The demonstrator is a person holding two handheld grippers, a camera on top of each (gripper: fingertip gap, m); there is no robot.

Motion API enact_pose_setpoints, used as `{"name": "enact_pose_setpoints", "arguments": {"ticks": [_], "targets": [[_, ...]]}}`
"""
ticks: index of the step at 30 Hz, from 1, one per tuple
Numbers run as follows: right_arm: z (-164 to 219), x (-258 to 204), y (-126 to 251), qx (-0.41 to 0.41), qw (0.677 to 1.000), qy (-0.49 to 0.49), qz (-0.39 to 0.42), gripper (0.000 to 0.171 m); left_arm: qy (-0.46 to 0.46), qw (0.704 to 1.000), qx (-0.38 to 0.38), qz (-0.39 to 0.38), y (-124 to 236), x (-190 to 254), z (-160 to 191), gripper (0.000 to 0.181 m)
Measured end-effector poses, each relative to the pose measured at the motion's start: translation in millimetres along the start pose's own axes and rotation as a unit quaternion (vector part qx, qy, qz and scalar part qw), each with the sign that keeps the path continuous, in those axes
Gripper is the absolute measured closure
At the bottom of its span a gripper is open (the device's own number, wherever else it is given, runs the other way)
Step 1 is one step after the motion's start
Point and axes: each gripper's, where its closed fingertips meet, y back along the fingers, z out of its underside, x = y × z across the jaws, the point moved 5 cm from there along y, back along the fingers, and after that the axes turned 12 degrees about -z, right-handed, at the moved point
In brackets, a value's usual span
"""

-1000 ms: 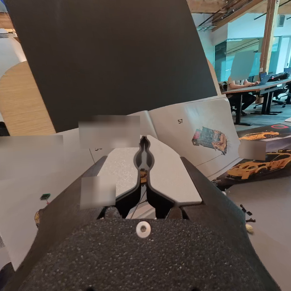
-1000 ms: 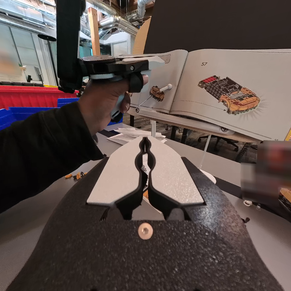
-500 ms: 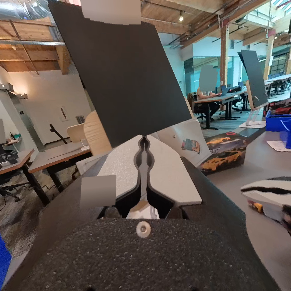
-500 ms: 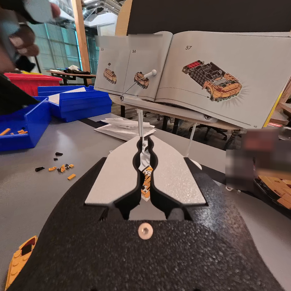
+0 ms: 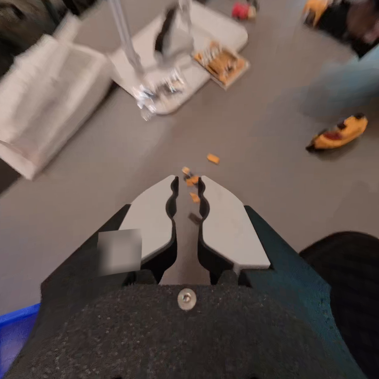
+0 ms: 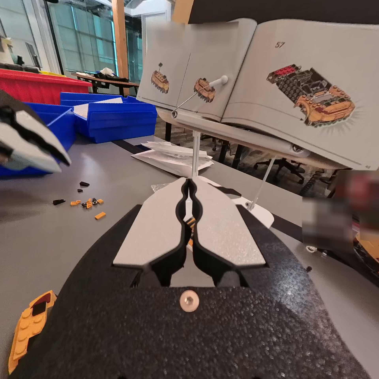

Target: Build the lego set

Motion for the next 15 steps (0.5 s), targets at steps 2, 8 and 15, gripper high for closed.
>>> {"name": "enact_pose_setpoints", "arguments": {"ticks": [2,8,15], "targets": [[3.0,-0.8,-1.7,-0.006,1.000,-0.005,-0.004,0.171,-0.008,0.999,-0.040,-0.004,-12.3,9.4,17.4,0.163],[6.2,-4.1,-4.5,-0.017,1.000,-0.006,-0.015,0.171,-0.008,0.995,-0.104,-0.001,-35.6,21.6,36.2,0.162],[3.4,-5.5,-4.4,-0.015,1.000,-0.008,-0.026,0.171,-0.002,0.993,-0.119,-0.006,-43.4,23.4,41.5,0.173]]}}
